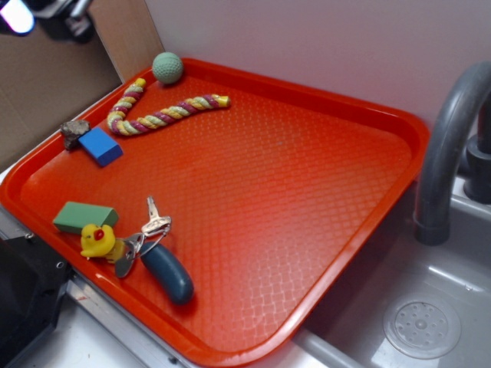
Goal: Grab the green ball.
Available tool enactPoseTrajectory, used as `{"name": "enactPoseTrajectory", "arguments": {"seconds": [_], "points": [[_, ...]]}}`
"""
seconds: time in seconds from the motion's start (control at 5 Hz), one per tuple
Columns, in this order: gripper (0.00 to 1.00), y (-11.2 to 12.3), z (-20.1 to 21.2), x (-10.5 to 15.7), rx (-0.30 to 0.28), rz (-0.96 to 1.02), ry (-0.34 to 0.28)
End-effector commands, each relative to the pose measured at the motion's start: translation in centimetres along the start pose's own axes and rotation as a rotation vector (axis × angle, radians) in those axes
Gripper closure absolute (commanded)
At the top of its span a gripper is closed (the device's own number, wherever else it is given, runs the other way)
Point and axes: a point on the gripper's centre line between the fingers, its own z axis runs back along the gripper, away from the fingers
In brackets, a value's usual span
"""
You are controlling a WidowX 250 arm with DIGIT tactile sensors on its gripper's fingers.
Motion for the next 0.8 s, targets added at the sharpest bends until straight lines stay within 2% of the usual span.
{"name": "enactPoseTrajectory", "arguments": {"seconds": [0.0, 0.2, 0.4, 0.6], "points": [[0.00, 4.1, -6.5, 6.4, 0.107, 0.085, -0.147], [0.00, 3.1, -9.5, 7.8, 0.082, 0.034, -0.141], [0.00, 0.9, -9.9, 8.1, 0.062, 0.001, -0.167], [0.00, 0.2, -10.3, 8.9, 0.039, -0.015, -0.176]]}}
